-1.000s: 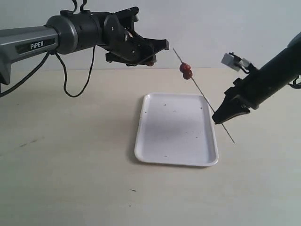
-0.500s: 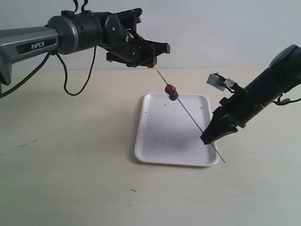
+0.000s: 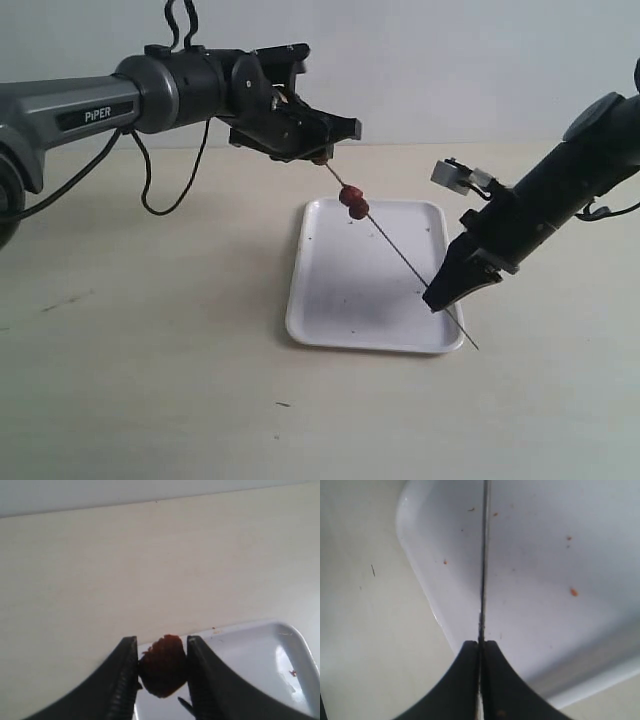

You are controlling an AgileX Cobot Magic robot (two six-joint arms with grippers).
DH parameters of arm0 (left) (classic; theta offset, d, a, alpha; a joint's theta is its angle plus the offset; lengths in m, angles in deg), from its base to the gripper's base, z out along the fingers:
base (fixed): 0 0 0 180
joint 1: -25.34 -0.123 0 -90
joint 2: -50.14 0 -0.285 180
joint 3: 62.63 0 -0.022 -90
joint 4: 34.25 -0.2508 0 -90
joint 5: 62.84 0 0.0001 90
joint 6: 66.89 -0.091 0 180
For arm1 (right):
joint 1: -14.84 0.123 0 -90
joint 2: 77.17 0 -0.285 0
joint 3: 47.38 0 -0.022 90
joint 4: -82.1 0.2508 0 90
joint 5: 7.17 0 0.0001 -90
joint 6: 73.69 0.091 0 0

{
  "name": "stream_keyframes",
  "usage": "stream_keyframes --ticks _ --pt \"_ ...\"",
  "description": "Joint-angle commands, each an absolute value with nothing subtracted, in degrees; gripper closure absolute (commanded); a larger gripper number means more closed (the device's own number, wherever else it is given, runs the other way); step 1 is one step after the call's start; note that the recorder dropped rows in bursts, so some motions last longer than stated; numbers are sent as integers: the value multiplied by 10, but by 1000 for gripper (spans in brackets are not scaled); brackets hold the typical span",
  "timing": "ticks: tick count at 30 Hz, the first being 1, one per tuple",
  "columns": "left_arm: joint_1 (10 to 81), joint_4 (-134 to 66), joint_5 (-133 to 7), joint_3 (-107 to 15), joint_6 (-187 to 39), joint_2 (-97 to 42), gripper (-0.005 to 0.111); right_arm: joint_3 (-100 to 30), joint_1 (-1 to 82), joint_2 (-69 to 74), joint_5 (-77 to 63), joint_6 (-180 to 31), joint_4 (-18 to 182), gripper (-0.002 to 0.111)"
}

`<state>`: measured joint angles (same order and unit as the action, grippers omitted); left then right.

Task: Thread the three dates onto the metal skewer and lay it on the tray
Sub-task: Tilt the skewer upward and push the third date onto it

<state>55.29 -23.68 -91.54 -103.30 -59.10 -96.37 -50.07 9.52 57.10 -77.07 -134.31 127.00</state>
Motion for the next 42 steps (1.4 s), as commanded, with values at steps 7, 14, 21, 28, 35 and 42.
stream_keyframes --ticks 7,14,21,28,35,42 --pt "556 -233 -906 -1033 -594 -961 73 -499 95 563 -771 -1351 1271 108" --pt "556 -233 -910 -1033 -594 -953 73 -499 95 563 -771 -1351 1260 108" --pt "556 -233 -914 -1033 -594 -950 73 -499 95 563 -771 -1351 1260 108" --pt "556 -233 -921 -1033 -604 -950 73 -499 95 563 -771 -1351 1258 108" --pt "556 -233 -930 -1033 -606 -950 73 -499 95 563 -771 -1350 1257 108" --pt "556 -233 -936 -1033 -606 -950 73 -499 95 563 -771 -1345 1257 108"
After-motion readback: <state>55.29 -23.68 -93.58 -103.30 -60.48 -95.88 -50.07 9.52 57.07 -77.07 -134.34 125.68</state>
